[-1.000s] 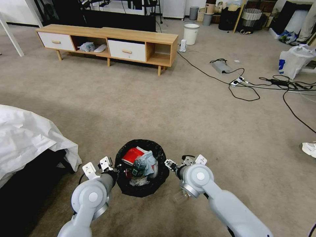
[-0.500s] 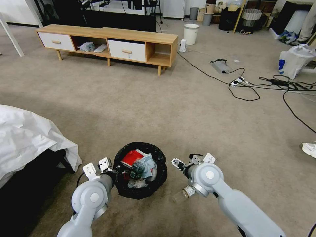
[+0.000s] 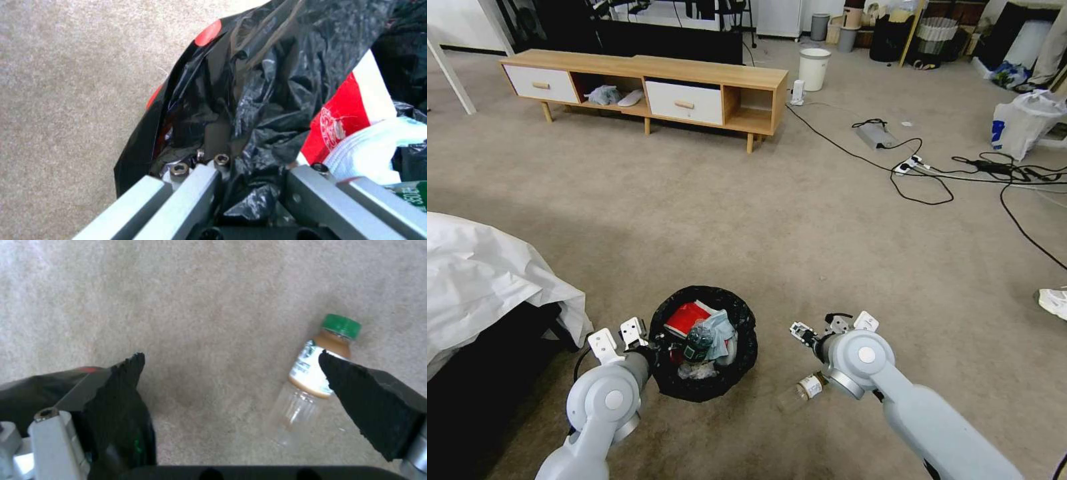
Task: Pick up the trash bin and place the garbage on the floor into it.
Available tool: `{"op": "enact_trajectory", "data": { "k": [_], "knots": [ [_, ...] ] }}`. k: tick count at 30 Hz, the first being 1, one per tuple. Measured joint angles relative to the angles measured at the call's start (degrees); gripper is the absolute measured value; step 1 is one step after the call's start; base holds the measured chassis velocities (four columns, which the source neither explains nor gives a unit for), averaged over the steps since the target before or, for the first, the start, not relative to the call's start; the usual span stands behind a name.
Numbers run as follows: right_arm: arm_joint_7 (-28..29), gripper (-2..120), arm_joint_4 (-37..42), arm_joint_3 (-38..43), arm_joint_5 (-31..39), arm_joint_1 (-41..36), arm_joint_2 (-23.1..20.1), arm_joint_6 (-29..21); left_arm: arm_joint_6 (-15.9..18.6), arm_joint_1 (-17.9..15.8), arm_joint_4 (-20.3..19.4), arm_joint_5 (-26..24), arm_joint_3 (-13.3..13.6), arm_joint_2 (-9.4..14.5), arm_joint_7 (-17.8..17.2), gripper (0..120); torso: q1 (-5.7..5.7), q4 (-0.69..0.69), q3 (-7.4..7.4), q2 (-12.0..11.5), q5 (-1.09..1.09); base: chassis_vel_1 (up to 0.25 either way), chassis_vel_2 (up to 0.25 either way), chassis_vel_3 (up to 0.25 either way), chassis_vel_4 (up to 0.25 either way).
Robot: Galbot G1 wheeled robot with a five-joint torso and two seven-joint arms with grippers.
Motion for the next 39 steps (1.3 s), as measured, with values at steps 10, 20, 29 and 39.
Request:
{"op": "enact_trajectory", "data": {
  "k": [10,20,29,39],
  "knots": [
    [3.7,100,0.9,1.4,3.4,-0.8,0.0,0.4,-0.2,-0.4,-0.4,-0.4,0.0,0.2,0.0,0,0.00,0.00,0.00,0.0,0.00,0.000,0.000,0.000,0.000],
    [5.8,100,-1.0,1.6,5.1,-1.0,4.3,0.8,-0.2,-0.8,-1.6,-1.9,0.0,0.6,-1.0,0,0.00,0.00,0.00,0.0,-0.01,0.000,0.000,0.000,0.000],
    [5.4,100,-3.2,1.3,3.9,-1.2,7.2,0.3,-0.2,-1.4,-1.0,-2.0,0.0,0.4,-1.0,0,0.00,0.00,0.00,0.0,0.00,0.000,0.000,0.000,0.000],
    [4.7,100,-4.1,3.3,3.0,-1.3,6.8,0.0,-0.2,-0.4,-0.4,-1.0,0.1,-0.4,-0.1,0,0.00,0.00,0.00,0.0,0.01,0.000,0.000,0.000,0.000]
  ]
}}
